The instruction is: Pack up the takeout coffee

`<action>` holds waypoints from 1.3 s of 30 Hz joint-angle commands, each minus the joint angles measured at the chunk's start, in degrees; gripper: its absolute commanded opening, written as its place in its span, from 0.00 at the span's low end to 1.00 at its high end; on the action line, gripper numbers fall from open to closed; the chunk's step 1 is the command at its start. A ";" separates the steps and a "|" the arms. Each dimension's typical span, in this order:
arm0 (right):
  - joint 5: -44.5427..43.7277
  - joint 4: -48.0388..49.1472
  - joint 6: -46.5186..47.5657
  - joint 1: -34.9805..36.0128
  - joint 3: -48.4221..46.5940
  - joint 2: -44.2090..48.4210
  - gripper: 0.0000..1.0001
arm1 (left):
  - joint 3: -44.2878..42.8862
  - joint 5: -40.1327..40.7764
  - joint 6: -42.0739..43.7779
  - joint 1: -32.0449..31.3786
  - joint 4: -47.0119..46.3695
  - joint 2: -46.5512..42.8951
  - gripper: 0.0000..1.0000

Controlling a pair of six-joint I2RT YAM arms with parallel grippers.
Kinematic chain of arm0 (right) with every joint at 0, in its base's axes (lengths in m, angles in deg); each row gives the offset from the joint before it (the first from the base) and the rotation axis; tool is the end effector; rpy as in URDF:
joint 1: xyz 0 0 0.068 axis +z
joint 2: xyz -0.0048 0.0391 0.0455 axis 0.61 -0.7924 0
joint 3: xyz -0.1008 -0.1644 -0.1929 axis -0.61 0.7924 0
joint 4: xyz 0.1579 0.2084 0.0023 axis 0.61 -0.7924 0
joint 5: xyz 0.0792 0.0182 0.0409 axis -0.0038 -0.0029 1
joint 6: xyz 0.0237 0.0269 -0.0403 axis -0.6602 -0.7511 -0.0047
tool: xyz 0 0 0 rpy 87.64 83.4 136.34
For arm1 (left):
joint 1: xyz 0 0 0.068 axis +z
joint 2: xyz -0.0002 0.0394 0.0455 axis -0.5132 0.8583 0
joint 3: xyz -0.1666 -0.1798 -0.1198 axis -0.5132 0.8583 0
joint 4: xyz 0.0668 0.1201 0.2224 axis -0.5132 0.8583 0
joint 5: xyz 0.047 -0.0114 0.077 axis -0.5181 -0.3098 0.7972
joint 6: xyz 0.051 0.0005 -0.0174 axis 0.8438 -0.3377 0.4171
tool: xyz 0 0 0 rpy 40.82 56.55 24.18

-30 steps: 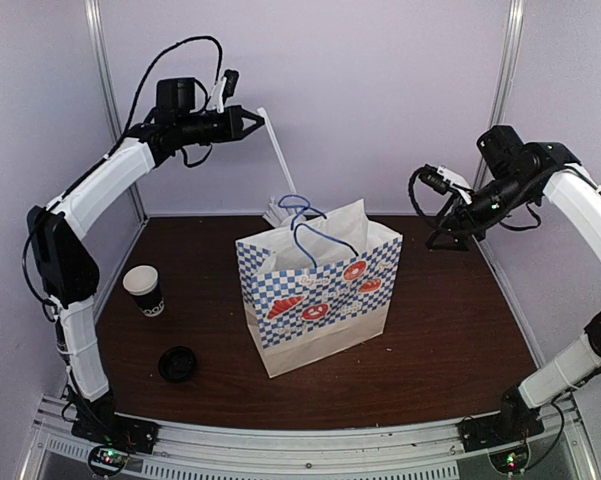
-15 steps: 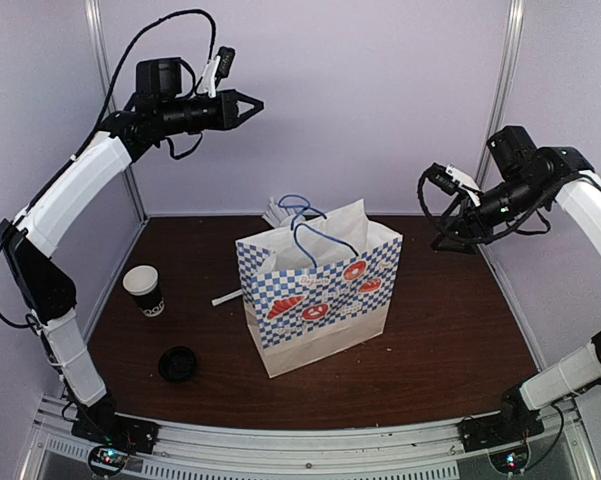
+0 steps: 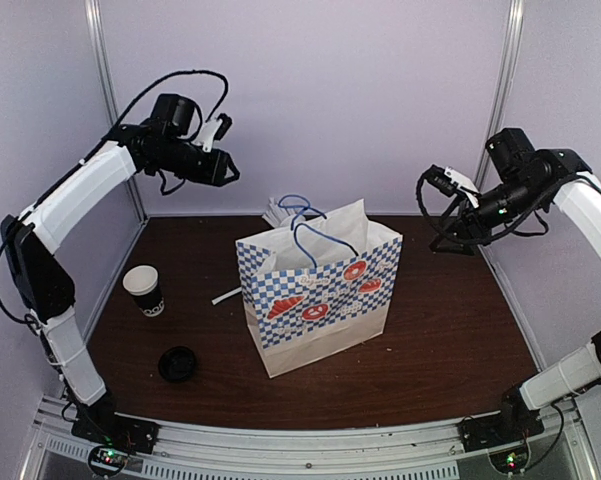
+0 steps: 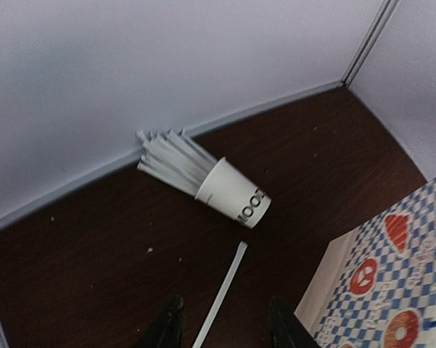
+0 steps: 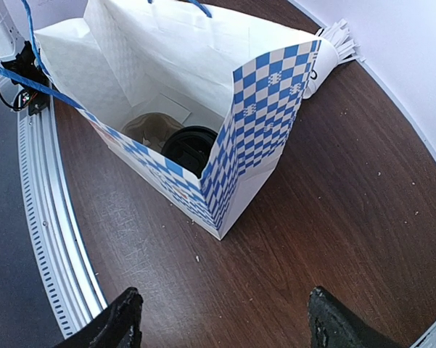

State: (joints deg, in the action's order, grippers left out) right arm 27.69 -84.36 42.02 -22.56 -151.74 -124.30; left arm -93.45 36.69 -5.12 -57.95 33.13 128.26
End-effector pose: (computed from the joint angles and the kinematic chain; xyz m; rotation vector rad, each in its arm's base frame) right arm 0.2270 0.0841 0.4043 -1.2362 2.0396 0.6963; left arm 0.3446 -0.1828 0.4313 0.4121 2.1122 -0.5637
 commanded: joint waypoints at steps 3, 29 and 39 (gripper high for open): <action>0.32 0.71 -0.31 -0.36 1.12 0.35 0.78 | -0.27 -3.75 6.01 3.58 12.44 11.22 0.43; -0.26 1.50 -0.39 -0.39 3.26 0.18 0.78 | 3.96 2.56 11.77 -2.20 11.83 30.70 0.45; -0.11 1.68 -0.57 -0.38 3.39 0.16 0.78 | 2.75 8.75 11.87 -3.25 13.31 34.84 0.35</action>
State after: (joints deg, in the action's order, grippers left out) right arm 27.62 -83.48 42.00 -22.58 -148.74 -124.32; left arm -89.58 42.15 6.01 -60.86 45.33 161.16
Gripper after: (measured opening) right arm 0.782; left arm 0.404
